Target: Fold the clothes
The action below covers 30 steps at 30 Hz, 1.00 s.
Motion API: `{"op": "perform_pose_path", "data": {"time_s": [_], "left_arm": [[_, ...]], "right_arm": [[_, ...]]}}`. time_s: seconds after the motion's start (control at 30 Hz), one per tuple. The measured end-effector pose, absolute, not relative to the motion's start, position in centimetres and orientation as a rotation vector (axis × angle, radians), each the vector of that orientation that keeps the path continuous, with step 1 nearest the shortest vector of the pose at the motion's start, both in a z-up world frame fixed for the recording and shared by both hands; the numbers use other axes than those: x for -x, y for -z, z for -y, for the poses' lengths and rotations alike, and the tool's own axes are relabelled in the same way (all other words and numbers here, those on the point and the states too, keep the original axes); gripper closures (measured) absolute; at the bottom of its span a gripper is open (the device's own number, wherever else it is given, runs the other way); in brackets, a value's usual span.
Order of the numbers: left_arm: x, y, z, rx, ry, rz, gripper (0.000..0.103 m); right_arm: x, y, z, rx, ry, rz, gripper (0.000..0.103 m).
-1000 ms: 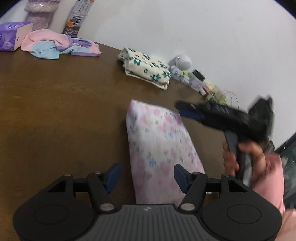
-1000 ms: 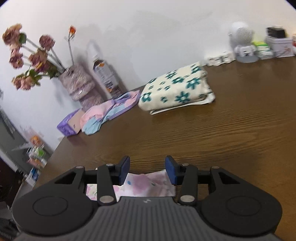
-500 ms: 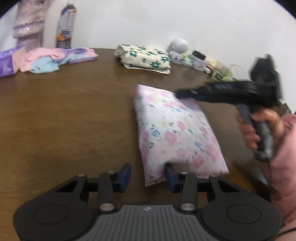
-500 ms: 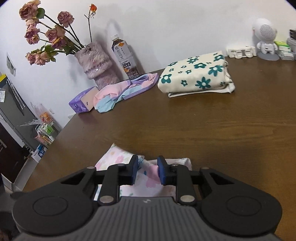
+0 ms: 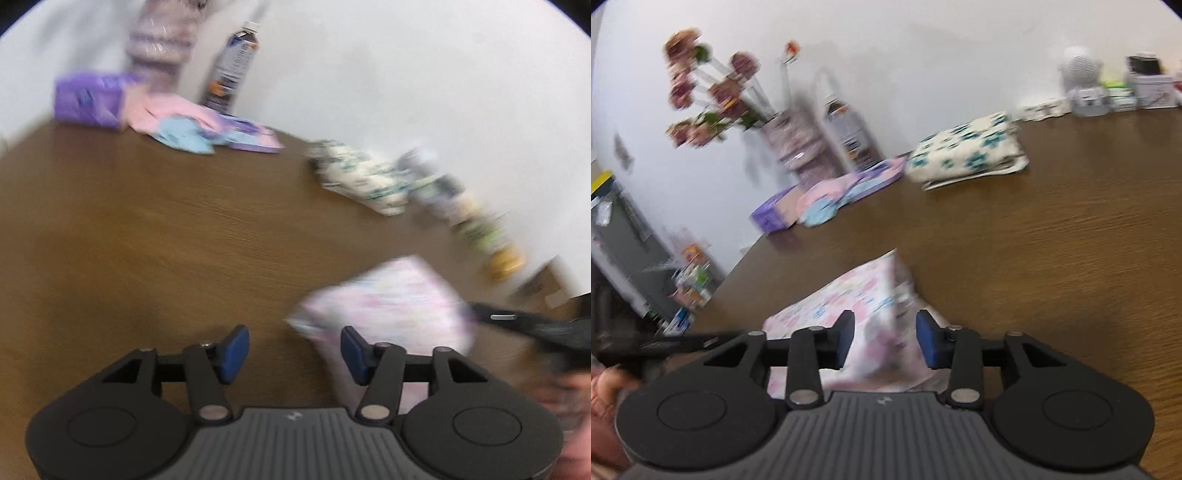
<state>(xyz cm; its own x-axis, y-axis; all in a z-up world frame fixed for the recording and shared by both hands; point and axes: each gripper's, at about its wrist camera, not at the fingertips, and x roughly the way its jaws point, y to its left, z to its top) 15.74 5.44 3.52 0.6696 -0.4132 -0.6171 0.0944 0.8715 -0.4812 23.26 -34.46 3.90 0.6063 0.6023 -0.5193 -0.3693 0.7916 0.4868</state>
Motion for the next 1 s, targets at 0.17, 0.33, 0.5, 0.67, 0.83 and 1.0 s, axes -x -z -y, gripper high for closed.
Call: {"op": "perform_pose_path", "data": {"time_s": [0.17, 0.33, 0.5, 0.67, 0.83, 1.0], "left_arm": [[-15.3, -3.0, -2.9, 0.537, 0.441, -0.809, 0.04], [-16.3, -2.1, -0.9, 0.529, 0.456, -0.851, 0.041], [-17.5, -2.1, -2.6, 0.533, 0.381, -0.833, 0.041], [-17.5, -2.2, -3.7, 0.524, 0.361, -0.828, 0.042], [-17.5, -1.9, -2.4, 0.511, 0.403, -0.837, 0.049], [-17.2, -1.3, -1.7, 0.536, 0.408, -0.85, 0.05]], "right_arm": [[-25.9, -2.0, 34.9, -0.443, -0.603, -0.806, 0.05], [-25.4, -0.6, 34.5, -0.472, -0.603, -0.856, 0.051], [-22.0, -0.1, 33.4, -0.502, -0.652, -0.87, 0.051], [-18.5, -1.3, 32.9, -0.49, -0.698, -0.804, 0.05], [-19.1, -1.1, 34.5, -0.483, -0.609, -0.779, 0.044], [-19.9, 0.6, 33.4, -0.525, -0.669, -0.845, 0.044]]}}
